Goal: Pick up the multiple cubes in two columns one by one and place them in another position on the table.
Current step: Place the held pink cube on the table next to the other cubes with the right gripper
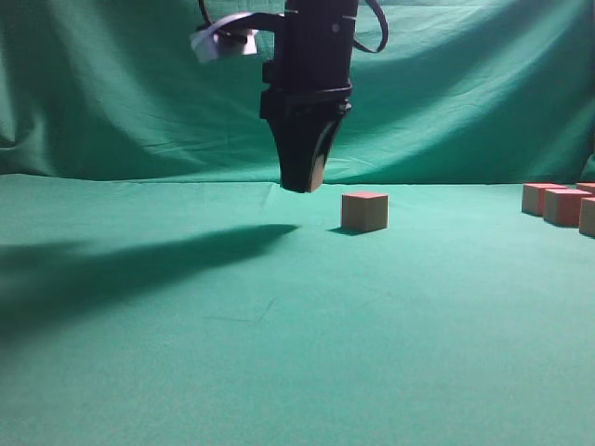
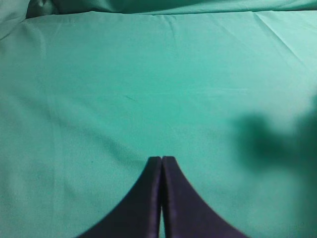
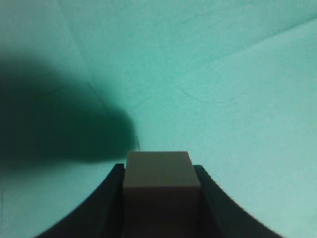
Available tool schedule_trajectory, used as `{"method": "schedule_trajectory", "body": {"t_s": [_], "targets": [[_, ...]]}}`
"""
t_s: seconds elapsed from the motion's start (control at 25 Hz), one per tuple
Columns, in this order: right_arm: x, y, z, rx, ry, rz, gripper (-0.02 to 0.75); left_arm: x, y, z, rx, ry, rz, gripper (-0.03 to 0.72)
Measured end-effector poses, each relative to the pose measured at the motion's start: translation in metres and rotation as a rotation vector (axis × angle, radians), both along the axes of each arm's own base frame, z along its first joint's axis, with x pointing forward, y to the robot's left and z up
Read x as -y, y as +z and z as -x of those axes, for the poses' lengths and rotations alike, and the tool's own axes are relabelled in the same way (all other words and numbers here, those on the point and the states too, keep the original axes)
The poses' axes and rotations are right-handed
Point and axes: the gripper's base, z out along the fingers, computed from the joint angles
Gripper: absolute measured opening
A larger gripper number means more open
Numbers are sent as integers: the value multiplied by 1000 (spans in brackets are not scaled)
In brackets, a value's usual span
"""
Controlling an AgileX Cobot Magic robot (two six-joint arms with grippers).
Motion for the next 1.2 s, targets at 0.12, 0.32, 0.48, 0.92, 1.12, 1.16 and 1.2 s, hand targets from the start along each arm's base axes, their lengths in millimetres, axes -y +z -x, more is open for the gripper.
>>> {"method": "schedule_trajectory", "body": {"t_s": [0.12, 0.32, 0.48, 0.92, 1.12, 1.16, 1.2], "targets": [[1, -6, -3, -14, -8, 0, 269, 0, 0, 0, 0, 0, 0, 0], [4, -15, -7, -31, -13, 2, 269, 0, 0, 0, 0, 0, 0, 0], [6, -16, -10, -29, -14, -3, 269, 0, 0, 0, 0, 0, 0, 0], [8, -30, -14, -45, -18, 8, 269, 0, 0, 0, 0, 0, 0, 0], [7, -32, -14, -47, -17, 9, 269, 0, 0, 0, 0, 0, 0, 0], [7, -32, -14, -47, -17, 9, 269, 0, 0, 0, 0, 0, 0, 0], [7, -32, -14, -47, -17, 9, 269, 0, 0, 0, 0, 0, 0, 0]]}}
